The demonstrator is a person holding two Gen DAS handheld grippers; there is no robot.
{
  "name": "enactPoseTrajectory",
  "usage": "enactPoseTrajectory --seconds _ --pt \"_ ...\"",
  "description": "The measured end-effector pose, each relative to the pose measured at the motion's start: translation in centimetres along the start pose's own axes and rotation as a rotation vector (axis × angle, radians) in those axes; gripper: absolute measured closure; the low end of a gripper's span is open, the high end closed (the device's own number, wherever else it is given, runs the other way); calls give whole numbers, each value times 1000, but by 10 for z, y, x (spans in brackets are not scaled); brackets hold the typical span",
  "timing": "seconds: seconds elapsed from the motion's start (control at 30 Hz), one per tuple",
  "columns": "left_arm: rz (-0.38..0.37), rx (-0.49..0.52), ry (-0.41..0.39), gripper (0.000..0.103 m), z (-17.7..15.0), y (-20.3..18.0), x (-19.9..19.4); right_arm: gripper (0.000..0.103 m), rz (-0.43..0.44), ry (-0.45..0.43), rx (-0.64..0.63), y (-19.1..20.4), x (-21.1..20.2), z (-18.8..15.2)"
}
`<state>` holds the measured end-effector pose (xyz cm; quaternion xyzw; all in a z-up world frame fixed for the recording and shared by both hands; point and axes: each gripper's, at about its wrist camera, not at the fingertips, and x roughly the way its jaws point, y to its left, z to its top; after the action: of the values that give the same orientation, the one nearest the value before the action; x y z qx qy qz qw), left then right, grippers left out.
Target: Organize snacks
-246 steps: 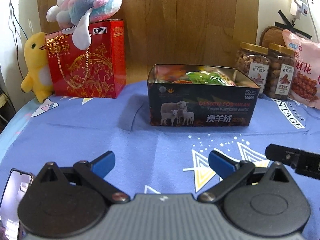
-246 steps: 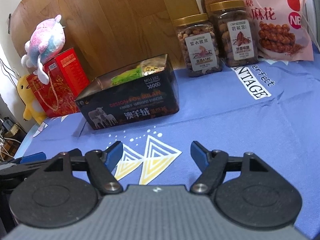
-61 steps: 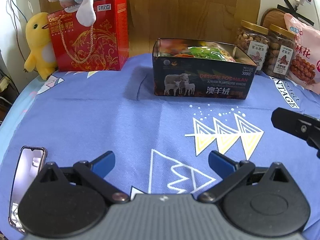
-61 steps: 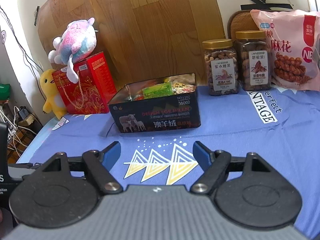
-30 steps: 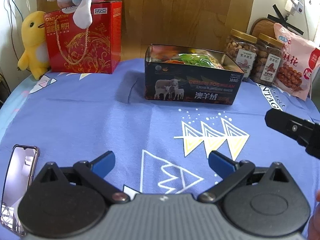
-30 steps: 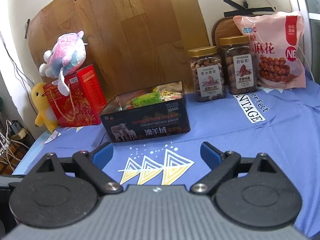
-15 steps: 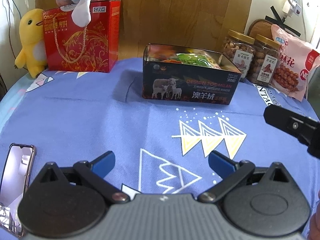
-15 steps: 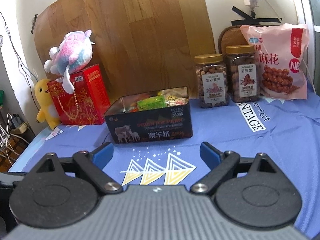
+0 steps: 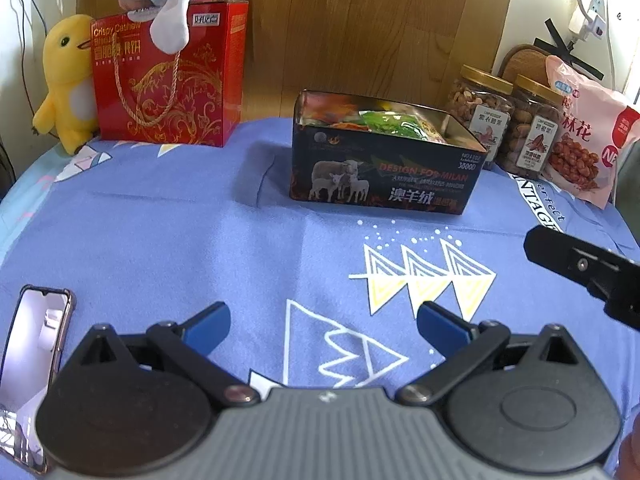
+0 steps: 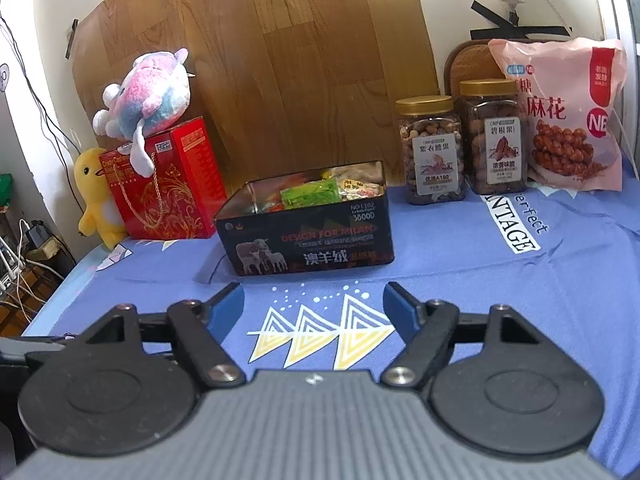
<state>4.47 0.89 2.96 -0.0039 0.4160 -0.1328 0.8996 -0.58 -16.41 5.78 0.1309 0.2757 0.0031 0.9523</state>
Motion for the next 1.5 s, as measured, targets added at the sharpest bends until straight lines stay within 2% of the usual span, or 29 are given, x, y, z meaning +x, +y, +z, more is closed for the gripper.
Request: enactPoseTrajectory --seconds 0.4,0.7,1.0,1.5 --pt "12 26 -5 0 6 -11 -3 25 -4 -16 22 -7 -5 2" --pt "8 61 -42 0 13 -27 -12 25 -1 -27 49 -17 -9 2" --pt "10 73 -36 0 14 -30 -12 26 12 -26 47 -17 -11 4" --pt "5 30 -14 0 5 -9 -4 26 31 34 10 -2 4 -2"
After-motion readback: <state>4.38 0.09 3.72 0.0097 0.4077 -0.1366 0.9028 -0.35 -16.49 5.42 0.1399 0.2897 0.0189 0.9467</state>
